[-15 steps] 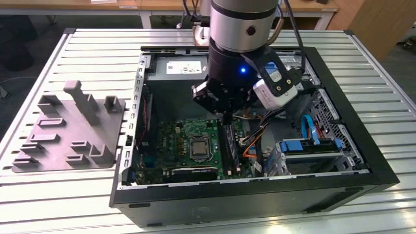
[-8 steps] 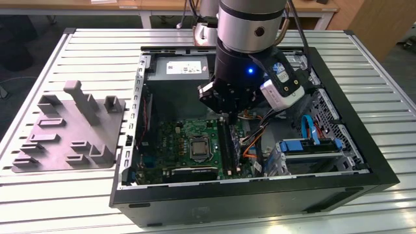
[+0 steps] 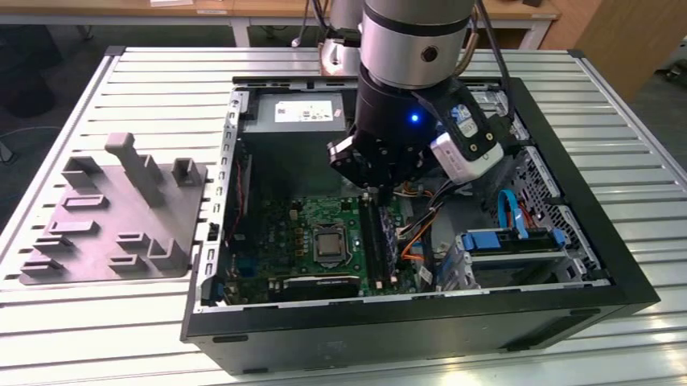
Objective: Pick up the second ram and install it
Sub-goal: 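Insert the second ram into the second slot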
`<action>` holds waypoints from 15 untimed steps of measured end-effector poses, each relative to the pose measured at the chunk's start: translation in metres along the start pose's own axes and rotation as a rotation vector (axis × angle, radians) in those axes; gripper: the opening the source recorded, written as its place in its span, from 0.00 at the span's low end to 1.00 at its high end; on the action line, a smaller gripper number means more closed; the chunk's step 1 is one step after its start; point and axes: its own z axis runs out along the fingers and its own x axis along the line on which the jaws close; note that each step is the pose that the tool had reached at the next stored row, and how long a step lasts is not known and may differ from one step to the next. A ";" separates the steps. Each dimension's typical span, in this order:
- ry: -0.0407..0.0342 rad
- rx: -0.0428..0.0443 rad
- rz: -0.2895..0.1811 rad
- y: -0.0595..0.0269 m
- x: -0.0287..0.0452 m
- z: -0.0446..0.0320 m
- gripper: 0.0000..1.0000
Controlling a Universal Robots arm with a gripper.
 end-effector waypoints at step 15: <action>0.0024 0.0013 0.062 0.0102 -0.0048 0.0200 0.13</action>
